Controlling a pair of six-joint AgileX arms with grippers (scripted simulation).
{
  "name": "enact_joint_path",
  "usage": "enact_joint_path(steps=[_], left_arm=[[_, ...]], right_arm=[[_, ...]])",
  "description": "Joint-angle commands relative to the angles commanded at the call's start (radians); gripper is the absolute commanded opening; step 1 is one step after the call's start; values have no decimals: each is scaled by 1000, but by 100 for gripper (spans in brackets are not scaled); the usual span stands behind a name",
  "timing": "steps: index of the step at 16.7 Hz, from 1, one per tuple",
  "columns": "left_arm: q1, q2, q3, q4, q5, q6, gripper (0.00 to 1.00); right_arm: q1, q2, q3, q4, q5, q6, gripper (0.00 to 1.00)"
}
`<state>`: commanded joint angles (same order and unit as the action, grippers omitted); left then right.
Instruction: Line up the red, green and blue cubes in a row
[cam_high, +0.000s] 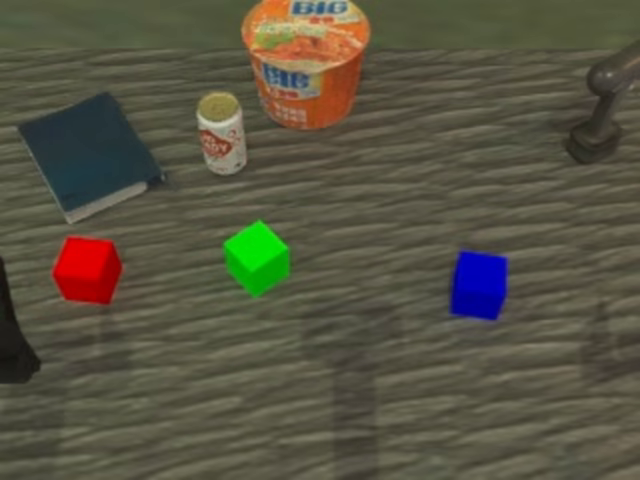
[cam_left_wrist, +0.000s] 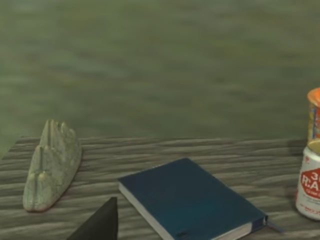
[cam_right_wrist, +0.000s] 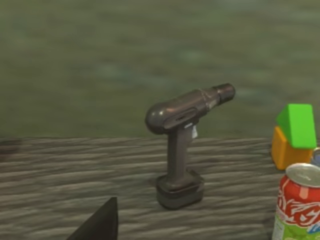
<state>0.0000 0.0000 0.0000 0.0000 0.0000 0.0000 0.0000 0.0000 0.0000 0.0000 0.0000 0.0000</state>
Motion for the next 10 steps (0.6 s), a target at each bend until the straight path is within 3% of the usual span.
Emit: enact_joint_path(steps=[5, 10], left_arm=[[-5, 62, 61, -41, 2, 1, 100], [-18, 380, 333, -225, 1, 9, 100]], right_arm=[[0, 0, 0, 0, 0, 0, 100], [0, 0, 0, 0, 0, 0, 100]])
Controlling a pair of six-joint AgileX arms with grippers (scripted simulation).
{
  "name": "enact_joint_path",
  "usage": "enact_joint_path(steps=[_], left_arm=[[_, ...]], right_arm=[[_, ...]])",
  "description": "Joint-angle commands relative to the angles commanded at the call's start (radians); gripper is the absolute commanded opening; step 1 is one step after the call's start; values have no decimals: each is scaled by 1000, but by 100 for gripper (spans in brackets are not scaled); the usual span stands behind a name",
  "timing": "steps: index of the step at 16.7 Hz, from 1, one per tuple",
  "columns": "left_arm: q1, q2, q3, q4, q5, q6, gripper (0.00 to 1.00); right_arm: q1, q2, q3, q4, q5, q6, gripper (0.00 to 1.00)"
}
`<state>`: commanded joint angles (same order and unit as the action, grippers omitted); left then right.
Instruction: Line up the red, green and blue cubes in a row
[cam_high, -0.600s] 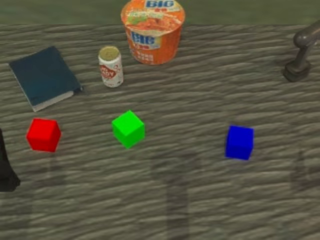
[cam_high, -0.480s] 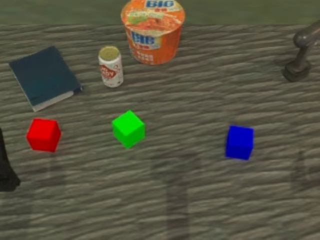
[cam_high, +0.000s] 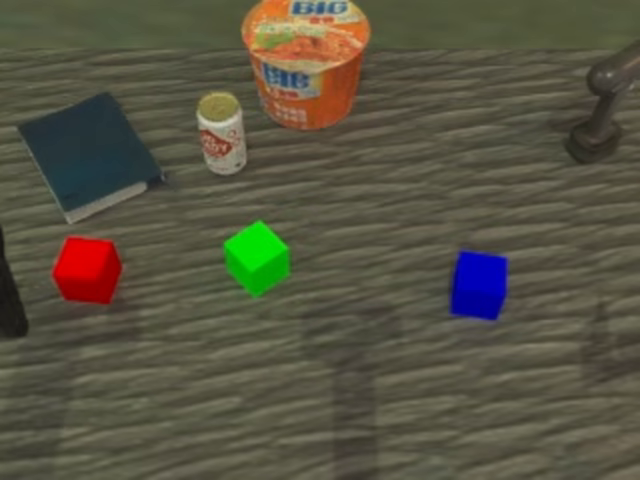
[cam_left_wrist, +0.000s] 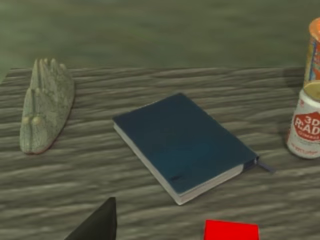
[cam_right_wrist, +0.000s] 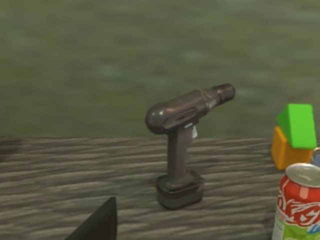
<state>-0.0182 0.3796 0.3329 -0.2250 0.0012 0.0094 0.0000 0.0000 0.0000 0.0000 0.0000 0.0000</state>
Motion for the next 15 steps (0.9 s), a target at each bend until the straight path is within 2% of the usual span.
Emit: enact_joint_path(steps=[9, 15], left_arm=[[-35, 971, 658, -485, -2, 25, 100], [-56, 1443, 1020, -739, -1, 38, 100]], right_arm=[[0, 0, 0, 0, 0, 0, 100], [0, 0, 0, 0, 0, 0, 100]])
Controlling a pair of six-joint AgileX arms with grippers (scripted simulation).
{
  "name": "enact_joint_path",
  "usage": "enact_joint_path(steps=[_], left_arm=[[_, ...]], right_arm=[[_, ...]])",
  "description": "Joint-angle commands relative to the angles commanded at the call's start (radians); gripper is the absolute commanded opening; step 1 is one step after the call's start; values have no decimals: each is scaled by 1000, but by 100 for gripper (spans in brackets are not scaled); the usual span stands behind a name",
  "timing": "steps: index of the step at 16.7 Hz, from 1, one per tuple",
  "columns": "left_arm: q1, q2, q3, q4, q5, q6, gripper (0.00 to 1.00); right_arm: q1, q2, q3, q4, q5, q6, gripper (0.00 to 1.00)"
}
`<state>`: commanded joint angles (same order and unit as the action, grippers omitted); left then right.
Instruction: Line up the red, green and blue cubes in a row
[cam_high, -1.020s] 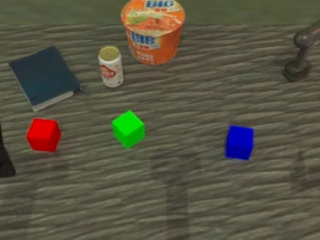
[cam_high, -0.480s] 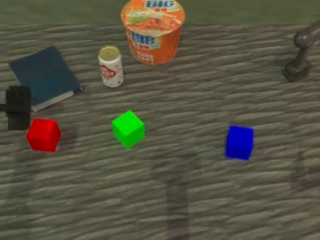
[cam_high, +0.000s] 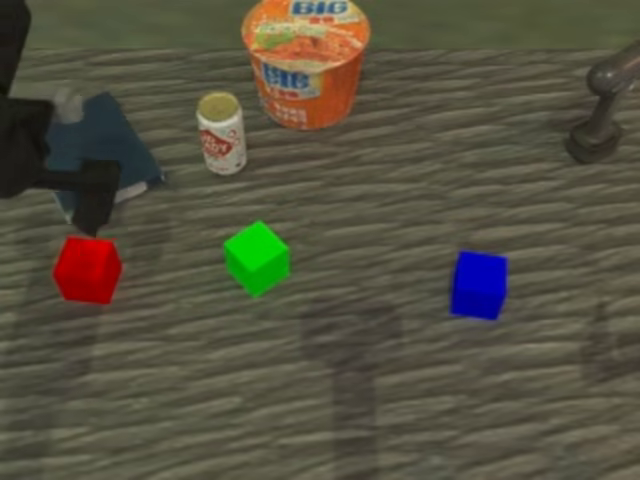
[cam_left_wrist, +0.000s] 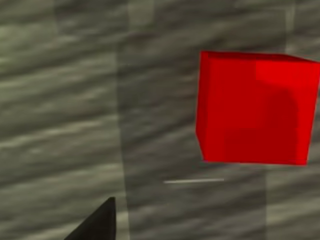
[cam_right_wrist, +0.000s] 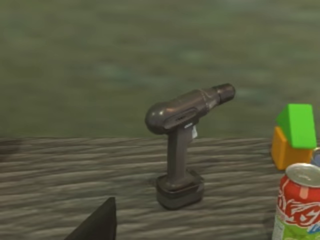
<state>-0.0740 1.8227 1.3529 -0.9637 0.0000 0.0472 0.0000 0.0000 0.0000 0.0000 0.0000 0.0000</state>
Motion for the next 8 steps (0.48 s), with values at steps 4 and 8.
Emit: enact_joint_path(steps=[4, 8], left_arm=[[-8, 178, 144, -88, 1, 5, 100], [-9, 204, 170, -102, 2, 5, 100]], right_arm=[[0, 0, 0, 0, 0, 0, 100], [0, 0, 0, 0, 0, 0, 100]])
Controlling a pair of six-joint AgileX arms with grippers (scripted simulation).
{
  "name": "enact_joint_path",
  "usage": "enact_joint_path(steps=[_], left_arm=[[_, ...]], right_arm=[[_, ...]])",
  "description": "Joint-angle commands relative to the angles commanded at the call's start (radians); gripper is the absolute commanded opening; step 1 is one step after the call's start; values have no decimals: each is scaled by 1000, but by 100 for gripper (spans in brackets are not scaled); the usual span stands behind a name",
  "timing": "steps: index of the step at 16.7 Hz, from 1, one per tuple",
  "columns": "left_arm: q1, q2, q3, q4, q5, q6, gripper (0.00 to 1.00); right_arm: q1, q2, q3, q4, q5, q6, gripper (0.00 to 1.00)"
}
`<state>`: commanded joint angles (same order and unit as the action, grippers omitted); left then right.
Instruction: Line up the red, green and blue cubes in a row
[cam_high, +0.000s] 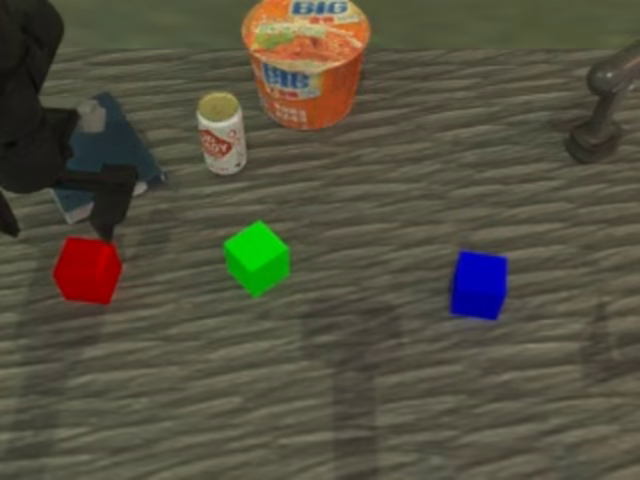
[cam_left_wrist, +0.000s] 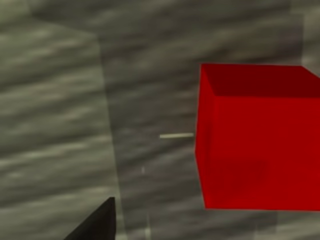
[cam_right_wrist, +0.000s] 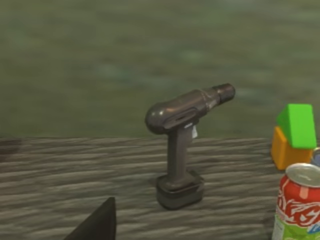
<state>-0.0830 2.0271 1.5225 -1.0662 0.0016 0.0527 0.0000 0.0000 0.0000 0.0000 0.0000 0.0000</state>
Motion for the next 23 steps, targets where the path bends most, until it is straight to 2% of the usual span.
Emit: enact_joint_path(steps=[5, 13, 18, 23], left_arm=[[4, 5, -14, 18, 0, 1, 100], [2, 132, -161, 296, 1, 3, 100], [2, 140, -170, 310, 1, 3, 100], [2, 140, -170, 310, 1, 3, 62]], right_arm=[[0, 0, 0, 0, 0, 0, 100], [0, 0, 0, 0, 0, 0, 100], [0, 0, 0, 0, 0, 0, 100], [0, 0, 0, 0, 0, 0, 100]])
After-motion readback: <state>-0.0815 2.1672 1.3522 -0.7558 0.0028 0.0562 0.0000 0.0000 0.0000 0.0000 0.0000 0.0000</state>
